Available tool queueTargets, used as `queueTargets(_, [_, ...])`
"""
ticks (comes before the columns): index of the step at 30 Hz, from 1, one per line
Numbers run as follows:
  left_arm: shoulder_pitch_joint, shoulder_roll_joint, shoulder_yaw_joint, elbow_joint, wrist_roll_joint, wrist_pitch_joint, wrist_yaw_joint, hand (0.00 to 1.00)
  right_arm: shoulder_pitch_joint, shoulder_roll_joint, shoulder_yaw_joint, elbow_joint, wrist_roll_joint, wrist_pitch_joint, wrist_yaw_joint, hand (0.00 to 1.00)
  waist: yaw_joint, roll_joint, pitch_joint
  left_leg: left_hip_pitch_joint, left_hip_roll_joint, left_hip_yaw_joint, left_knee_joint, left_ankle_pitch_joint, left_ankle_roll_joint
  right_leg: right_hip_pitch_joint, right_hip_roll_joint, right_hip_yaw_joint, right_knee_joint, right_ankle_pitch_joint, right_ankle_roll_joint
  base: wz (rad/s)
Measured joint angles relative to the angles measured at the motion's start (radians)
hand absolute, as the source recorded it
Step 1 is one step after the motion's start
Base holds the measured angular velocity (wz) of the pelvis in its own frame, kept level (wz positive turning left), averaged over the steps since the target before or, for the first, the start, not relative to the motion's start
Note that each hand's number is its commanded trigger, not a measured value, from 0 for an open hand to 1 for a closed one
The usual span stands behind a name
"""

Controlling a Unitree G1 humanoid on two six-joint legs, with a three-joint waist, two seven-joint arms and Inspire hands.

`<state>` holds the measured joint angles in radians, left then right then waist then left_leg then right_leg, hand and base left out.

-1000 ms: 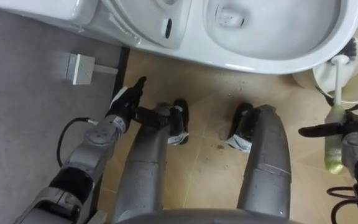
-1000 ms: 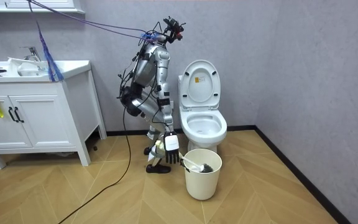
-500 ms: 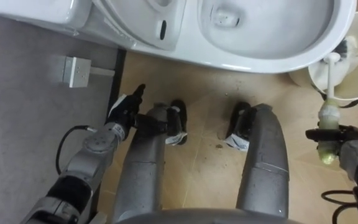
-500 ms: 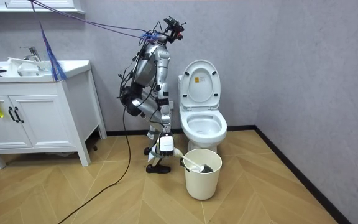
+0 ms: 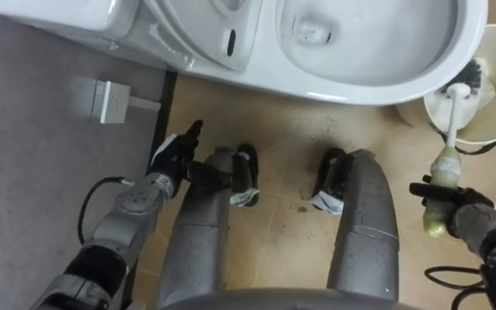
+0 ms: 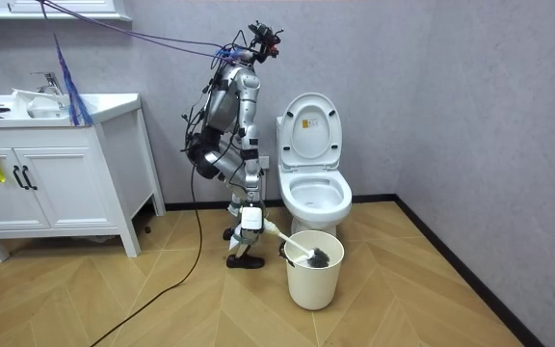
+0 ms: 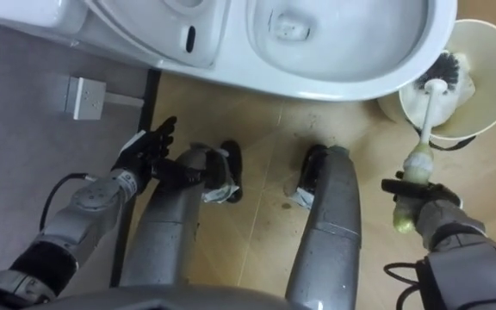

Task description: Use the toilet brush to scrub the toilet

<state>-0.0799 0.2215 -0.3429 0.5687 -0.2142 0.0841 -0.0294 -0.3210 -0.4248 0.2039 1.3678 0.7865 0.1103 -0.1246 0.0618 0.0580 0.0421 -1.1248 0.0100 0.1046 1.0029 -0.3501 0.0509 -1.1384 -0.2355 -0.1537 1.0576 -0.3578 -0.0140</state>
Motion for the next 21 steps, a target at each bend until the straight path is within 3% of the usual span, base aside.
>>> queueTargets(7, [0.011, 0.004, 0.026, 0.004, -0.031, 0.012, 0.009, 0.00, 0.028, 0.008, -0.038, 0.000, 0.052, 0.012, -0.005, 1.00, -0.003, 0.000, -0.0036, 0.129, 0.000, 0.004, -0.087, 0.005, -0.001, 0.129, 0.007, -0.014, -0.084, 0.006, 0.009, -0.02])
queueTargets(10, [0.036, 0.027, 0.029, 0.014, -0.031, 0.011, 0.022, 0.00, 0.043, 0.015, -0.088, 0.008, 0.078, 0.015, -0.007, 1.00, -0.004, -0.004, -0.0086, 0.212, 0.004, 0.003, -0.146, 0.010, -0.007, 0.212, 0.016, -0.027, -0.143, 0.012, 0.009, -0.05])
queueTargets(12, [0.052, 0.041, 0.047, 0.064, -0.031, 0.007, 0.022, 0.00, 0.067, 0.029, -0.101, 0.008, 0.092, 0.017, -0.008, 1.00, -0.003, -0.013, -0.0157, 0.285, 0.007, 0.004, -0.199, 0.015, -0.014, 0.283, 0.031, -0.028, -0.196, 0.018, 0.015, -0.06])
queueTargets(17, [0.132, 0.040, 0.113, 0.165, -0.036, -0.001, 0.027, 0.00, 0.121, 0.068, -0.143, 0.009, 0.129, 0.024, -0.027, 1.00, -0.005, -0.025, -0.0232, 0.451, 0.009, 0.005, -0.315, 0.025, -0.024, 0.449, 0.050, -0.043, -0.312, 0.029, 0.024, -0.01])
queueTargets(21, [0.182, 0.039, 0.174, 0.269, -0.062, -0.006, 0.027, 0.00, 0.161, 0.101, -0.209, 0.009, 0.240, 0.019, -0.047, 1.00, -0.004, -0.030, -0.0287, 0.588, 0.022, -0.008, -0.404, 0.036, -0.035, 0.604, 0.087, -0.062, -0.446, 0.057, 0.031, -0.06])
